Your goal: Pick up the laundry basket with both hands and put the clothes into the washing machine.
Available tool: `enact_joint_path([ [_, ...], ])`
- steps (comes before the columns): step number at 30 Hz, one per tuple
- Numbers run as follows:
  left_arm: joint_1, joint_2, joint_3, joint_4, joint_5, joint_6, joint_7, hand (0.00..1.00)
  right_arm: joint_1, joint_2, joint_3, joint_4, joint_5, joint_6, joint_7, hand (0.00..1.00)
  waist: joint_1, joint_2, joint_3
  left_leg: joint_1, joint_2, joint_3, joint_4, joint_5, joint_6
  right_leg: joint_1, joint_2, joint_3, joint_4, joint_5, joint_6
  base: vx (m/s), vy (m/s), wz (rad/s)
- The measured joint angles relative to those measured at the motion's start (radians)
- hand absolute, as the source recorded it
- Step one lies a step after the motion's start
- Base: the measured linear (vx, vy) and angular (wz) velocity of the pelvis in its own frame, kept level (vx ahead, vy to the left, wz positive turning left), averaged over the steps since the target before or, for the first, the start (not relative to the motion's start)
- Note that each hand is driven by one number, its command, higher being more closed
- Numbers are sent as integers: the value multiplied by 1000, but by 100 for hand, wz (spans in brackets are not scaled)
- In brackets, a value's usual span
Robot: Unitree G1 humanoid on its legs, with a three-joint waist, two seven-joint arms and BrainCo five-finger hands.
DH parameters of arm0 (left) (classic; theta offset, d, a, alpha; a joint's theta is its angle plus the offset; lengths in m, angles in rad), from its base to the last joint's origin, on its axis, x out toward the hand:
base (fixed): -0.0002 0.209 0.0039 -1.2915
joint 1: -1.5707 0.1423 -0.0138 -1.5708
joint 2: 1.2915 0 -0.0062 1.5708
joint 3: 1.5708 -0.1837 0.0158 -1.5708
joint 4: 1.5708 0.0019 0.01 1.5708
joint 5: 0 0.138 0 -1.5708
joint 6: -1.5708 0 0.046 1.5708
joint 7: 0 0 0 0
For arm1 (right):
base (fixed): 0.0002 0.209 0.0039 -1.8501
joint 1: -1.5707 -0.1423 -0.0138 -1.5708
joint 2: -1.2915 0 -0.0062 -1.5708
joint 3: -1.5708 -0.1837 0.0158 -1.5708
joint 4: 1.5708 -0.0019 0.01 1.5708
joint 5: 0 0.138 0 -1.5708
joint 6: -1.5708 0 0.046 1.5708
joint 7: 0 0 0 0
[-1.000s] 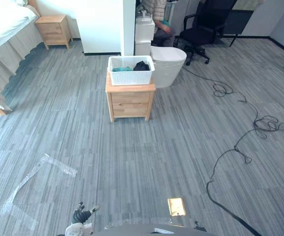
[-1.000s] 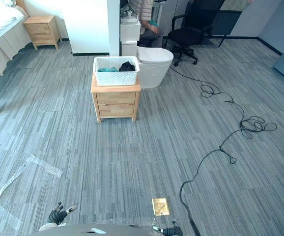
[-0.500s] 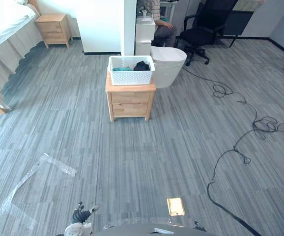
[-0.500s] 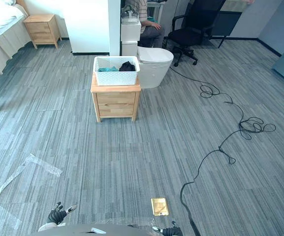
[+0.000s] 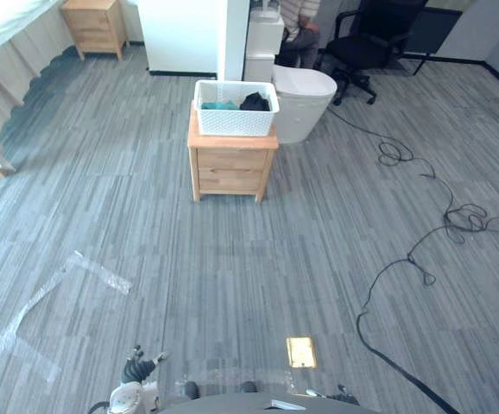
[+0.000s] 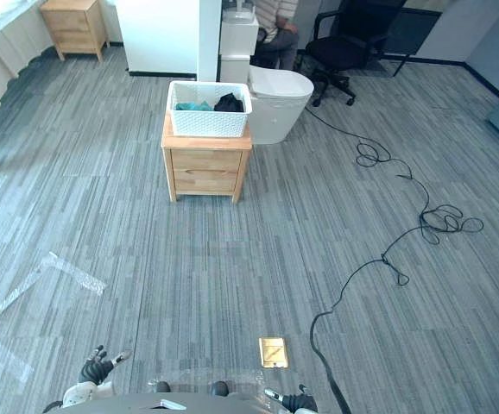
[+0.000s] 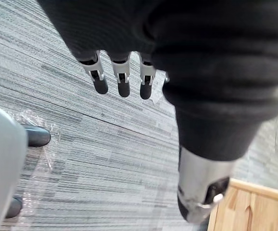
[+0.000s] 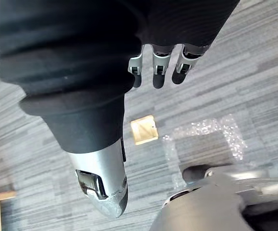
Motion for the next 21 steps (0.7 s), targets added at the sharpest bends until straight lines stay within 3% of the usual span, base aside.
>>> enact_joint_path([
  [2, -4, -11, 27, -34, -17, -3, 1, 0, -1, -2, -3, 0, -5, 3, 0, 0, 19, 7, 35, -143, 53, 68, 286, -29, 5, 36, 4, -13, 5, -22, -4, -4, 0, 27],
  [3, 0, -17, 34, -37, -18, -6, 2, 0, -3, -8, -4, 0, -7, 6, -1, 0, 30, 13, 33, -178, 77, 96, 312, -48, 10, 46, 4, -11, 3, -28, -1, 82, 46, 7],
  [6, 8, -36, 42, -42, -21, -11, 1, 0, -12, -24, -20, -2, -9, 9, -3, 0, 43, 48, 35, -251, 101, 128, 194, -42, 10, 58, -26, 3, 3, -56, 25, 170, 136, -8],
  [8, 10, -39, 43, -42, -26, -15, 1, 0, -11, -27, -33, -1, -10, 9, -3, 0, 49, 54, 29, -264, 94, 116, 106, -12, -6, 57, -49, 16, 16, -83, 45, 252, 196, -24],
  [9, 16, -39, 46, -43, -37, -16, 1, 0, -4, -24, -47, -1, -10, 9, -4, 0, 53, 56, 26, -263, 90, 95, 80, -9, -9, 51, -68, 28, 57, -127, 54, 355, 266, -46],
  [11, 30, -36, 52, -44, -38, -16, 1, 0, 18, -14, -47, -20, -10, 9, -1, 0, 74, 43, 2, -224, 77, 101, 75, -18, 7, 25, -118, 59, 176, -219, 76, 433, 282, -51],
  [12, 30, -24, 51, -42, -40, -16, 0, 0, 41, 1, -58, -35, -10, 9, -2, 0, 71, 20, -12, -207, 50, 133, 98, -16, 27, -27, -166, 54, 373, -271, 98, 560, 291, -34],
  [13, 26, -3, 51, -34, -37, -15, 1, 0, 24, 20, -75, -39, -5, 5, -2, 0, 60, -11, -7, -176, 20, 154, 105, -57, 39, -159, -230, 62, 661, -237, 79, 576, 269, -17],
  [15, 31, 18, 39, -27, -35, -5, 2, 0, -6, 30, -86, -42, -4, -3, -3, 0, 24, -16, 12, -104, 11, 162, 106, -95, 57, -275, -262, 85, 958, -121, 53, 485, 168, -7],
  [16, 27, 19, 39, -29, -35, 0, 2, 0, -17, 31, -84, -43, -4, -4, -2, 0, 17, -15, 22, -25, 12, 164, 80, -116, 61, -312, -262, 70, 1061, -125, 48, 510, 111, -14],
  [18, 28, 11, 33, -37, -35, 2, 1, 0, -16, 38, -81, -59, -4, -1, -1, 0, 17, -13, 25, 88, 14, 169, 7, -127, 57, -338, -251, 15, 1084, -144, 48, 517, 30, -12],
  [20, 4, -1, 12, -47, -36, 1, -1, 0, -3, 37, -61, -111, -3, -11, 3, 0, 5, -8, 26, 198, 17, 168, -87, -129, 48, -399, -248, -93, 980, -176, 55, 627, -45, 10],
  [21, -17, -7, 4, -43, -35, 1, -8, 0, -6, 31, -50, -121, 1, -13, 10, 0, -2, 1, 29, 242, 26, 166, -121, -128, 47, -429, -236, -138, 844, -189, 52, 427, -57, 17],
])
